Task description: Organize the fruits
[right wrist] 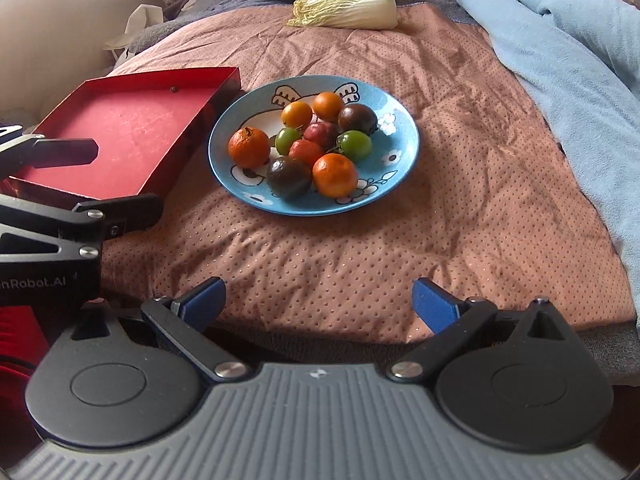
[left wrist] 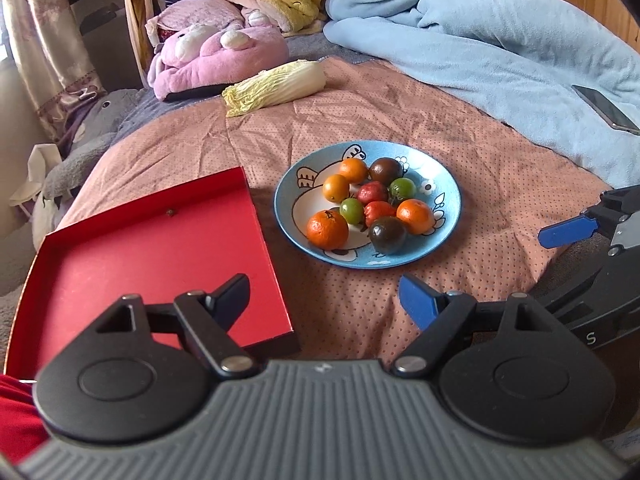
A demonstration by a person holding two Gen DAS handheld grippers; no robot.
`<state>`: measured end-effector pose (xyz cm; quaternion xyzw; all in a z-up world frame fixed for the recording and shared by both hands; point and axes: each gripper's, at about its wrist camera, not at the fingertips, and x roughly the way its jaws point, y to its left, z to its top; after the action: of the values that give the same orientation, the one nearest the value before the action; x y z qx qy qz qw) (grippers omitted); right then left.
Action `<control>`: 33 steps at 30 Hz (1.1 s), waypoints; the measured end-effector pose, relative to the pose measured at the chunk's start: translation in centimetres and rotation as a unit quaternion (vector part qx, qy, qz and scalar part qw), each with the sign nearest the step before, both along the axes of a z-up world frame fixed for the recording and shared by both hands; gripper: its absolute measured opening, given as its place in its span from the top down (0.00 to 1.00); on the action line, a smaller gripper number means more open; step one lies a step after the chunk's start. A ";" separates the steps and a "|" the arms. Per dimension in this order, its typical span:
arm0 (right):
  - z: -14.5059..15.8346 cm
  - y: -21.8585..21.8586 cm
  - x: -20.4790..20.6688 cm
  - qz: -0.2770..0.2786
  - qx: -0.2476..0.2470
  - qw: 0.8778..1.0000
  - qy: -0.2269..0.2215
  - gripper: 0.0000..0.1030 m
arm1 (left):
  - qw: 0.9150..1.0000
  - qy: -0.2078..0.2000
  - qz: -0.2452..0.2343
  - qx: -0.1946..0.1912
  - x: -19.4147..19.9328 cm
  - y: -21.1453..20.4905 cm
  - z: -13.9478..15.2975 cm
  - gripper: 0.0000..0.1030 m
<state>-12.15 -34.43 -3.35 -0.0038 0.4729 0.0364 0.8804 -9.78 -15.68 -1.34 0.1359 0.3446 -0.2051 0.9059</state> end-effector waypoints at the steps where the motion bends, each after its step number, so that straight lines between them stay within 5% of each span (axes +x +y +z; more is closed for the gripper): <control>1: -0.1 0.1 0.0 0.001 -0.001 1.000 0.001 0.02 | 1.000 0.001 0.000 -0.001 0.0 0.1 0.0 0.19; 33: -1.0 -0.2 -0.2 0.004 -0.005 1.000 0.009 0.02 | 1.000 0.008 -0.003 0.001 0.0 0.0 -0.4 0.19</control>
<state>-12.31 -34.62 -4.37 -0.0092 0.4812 0.0375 0.8758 -9.83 -15.66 -1.74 0.1362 0.3515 -0.2083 0.9025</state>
